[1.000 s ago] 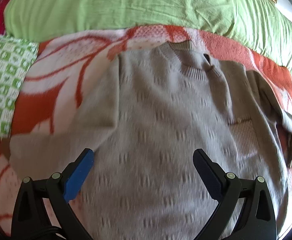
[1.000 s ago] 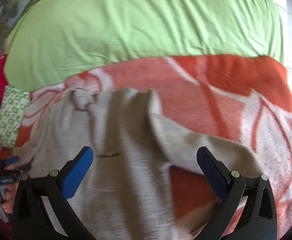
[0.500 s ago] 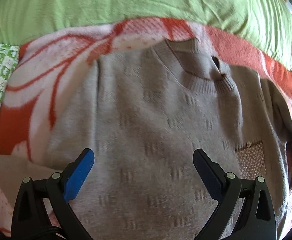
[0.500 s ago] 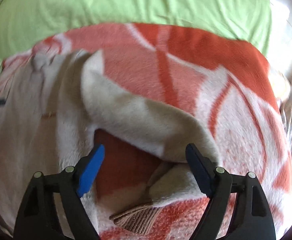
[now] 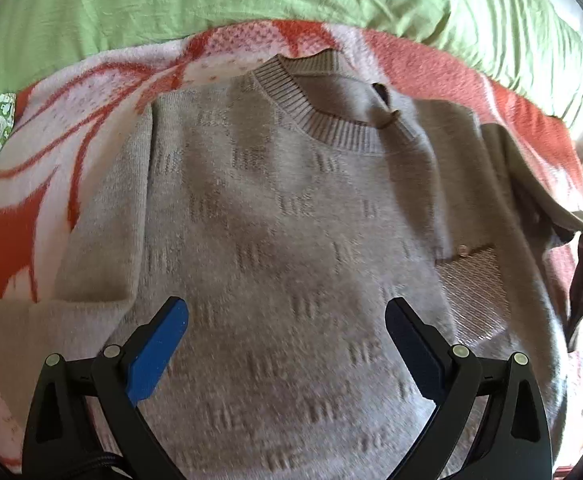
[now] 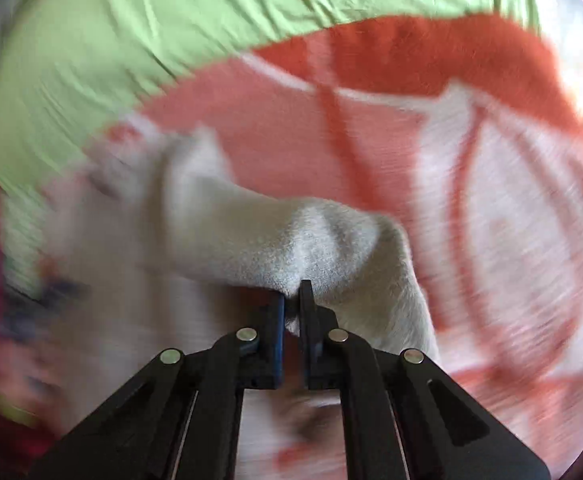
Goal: Fold small clothes
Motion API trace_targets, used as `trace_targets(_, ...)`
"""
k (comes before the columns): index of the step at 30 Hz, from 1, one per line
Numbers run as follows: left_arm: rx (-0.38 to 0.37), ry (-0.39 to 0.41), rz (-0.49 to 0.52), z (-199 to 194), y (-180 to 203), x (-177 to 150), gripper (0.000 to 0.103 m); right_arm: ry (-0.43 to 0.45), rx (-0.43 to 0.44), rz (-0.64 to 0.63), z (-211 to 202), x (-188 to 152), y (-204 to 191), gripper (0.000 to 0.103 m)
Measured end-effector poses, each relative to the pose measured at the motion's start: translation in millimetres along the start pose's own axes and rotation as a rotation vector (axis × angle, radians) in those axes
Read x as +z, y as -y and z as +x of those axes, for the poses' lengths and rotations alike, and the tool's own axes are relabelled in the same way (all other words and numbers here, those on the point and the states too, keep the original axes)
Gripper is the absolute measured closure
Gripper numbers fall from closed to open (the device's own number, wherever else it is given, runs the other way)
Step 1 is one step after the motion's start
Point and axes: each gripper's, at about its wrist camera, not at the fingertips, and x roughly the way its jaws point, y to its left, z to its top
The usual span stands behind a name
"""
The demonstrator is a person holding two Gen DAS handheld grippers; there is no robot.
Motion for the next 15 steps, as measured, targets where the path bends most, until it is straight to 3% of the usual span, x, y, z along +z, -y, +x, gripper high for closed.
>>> trace_targets(4,-0.054,0.004,-0.021,-14.6,-2.3,-10.3,0.004,0.013,0.350,0.135,-13.0,8.3,-47.5,0.096)
trace_targets(9,-0.131,-0.008,-0.049,-28.4,-4.1,-26.8,0.004,0.016,0.623,0.207,14.4,7.4,-119.9,0.096)
trace_targets(11,-0.171,-0.027,-0.088,-32.0,-9.5,-35.7,0.004,0.014,0.566,0.188,30.5,4.6,-136.9,0.094)
trace_targets(13,-0.233,-0.062,-0.145,-32.8,-15.6,-45.6,0.004,-0.019,0.370,0.102,51.7,-1.2,-155.0,0.090)
trace_targets(15,-0.293,-0.094,-0.191,-33.3,-20.5,-57.0,0.004,-0.072,0.215,0.031,71.9,-10.8,-161.9,0.073)
